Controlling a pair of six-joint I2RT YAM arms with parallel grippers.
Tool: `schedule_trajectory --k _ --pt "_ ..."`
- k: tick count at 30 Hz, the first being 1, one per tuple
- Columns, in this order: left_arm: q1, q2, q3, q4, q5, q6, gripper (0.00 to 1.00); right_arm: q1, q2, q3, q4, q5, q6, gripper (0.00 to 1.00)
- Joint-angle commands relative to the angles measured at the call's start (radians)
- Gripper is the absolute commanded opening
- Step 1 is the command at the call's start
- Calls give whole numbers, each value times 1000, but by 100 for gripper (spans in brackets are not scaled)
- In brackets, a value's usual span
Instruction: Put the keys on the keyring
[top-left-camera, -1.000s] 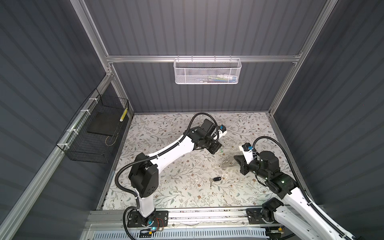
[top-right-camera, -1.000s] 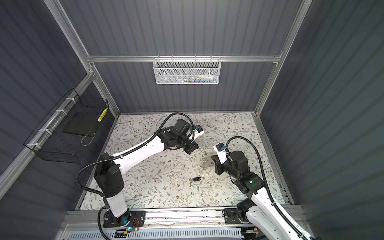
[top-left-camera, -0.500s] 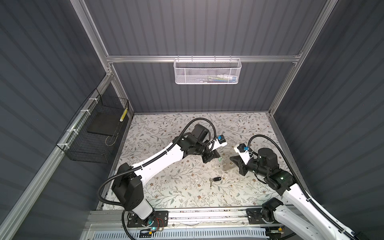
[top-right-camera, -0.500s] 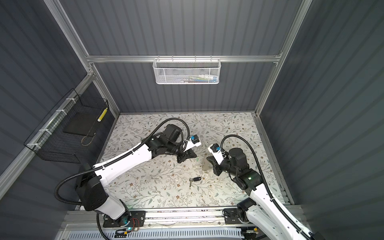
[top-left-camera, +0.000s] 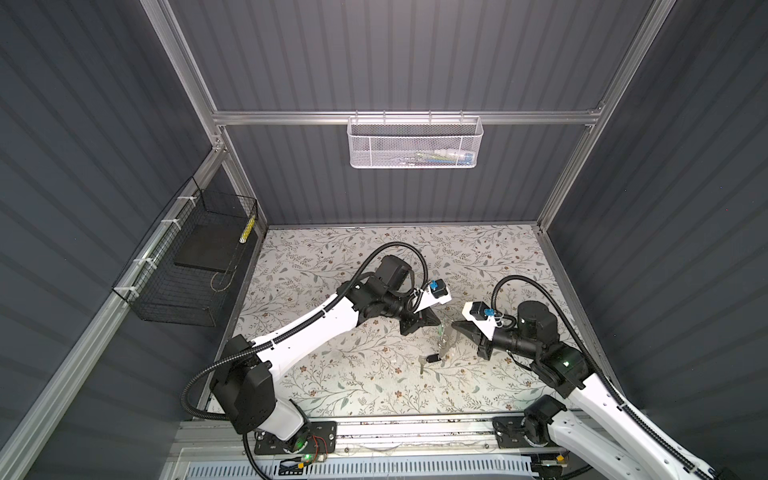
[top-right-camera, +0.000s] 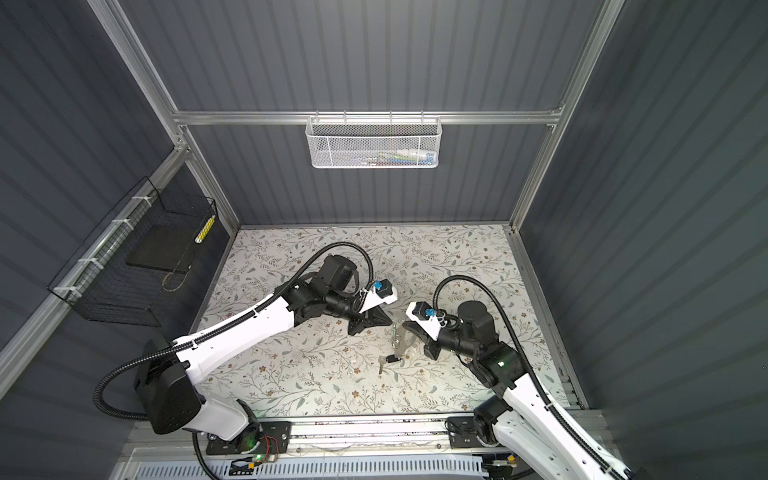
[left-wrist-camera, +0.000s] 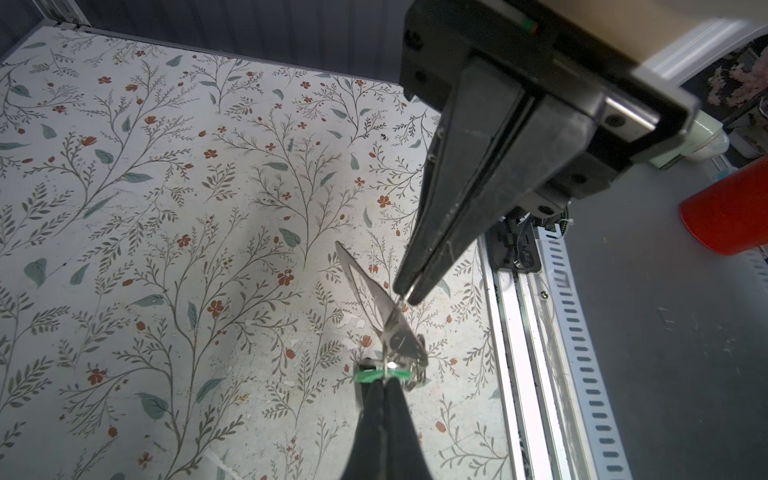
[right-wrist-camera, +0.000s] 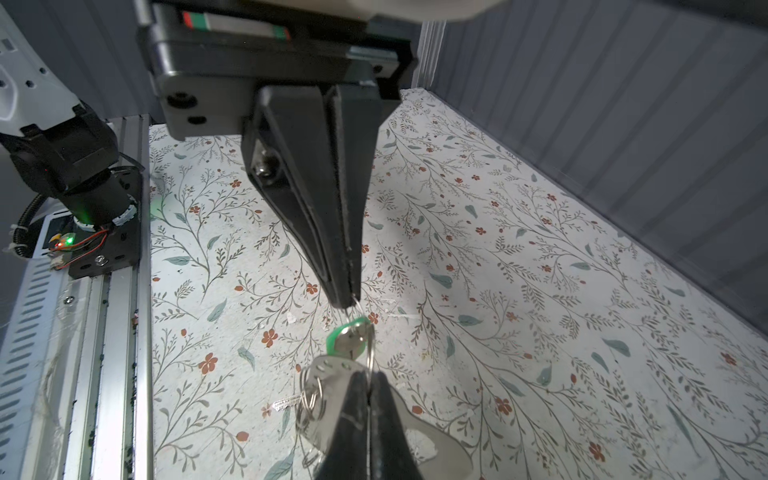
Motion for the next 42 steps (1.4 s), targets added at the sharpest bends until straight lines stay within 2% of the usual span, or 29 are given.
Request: schedule_trajectory --k 1,11,17,32,42 --pt "6 -26 -12 21 49 -20 0 17 -17 -17 32 21 -51 0" --pt "6 -63 -24 -24 49 -13 0 25 -73 -65 91 70 -79 0" --pt "7 -36 13 -77 95 -39 0 33 -97 -97 139 74 -87 0" --pt "6 -4 13 17 147 -110 0 62 -95 -115 165 64 -98 0" --pt "5 0 11 8 113 -121 0 66 -94 -126 183 48 -98 0"
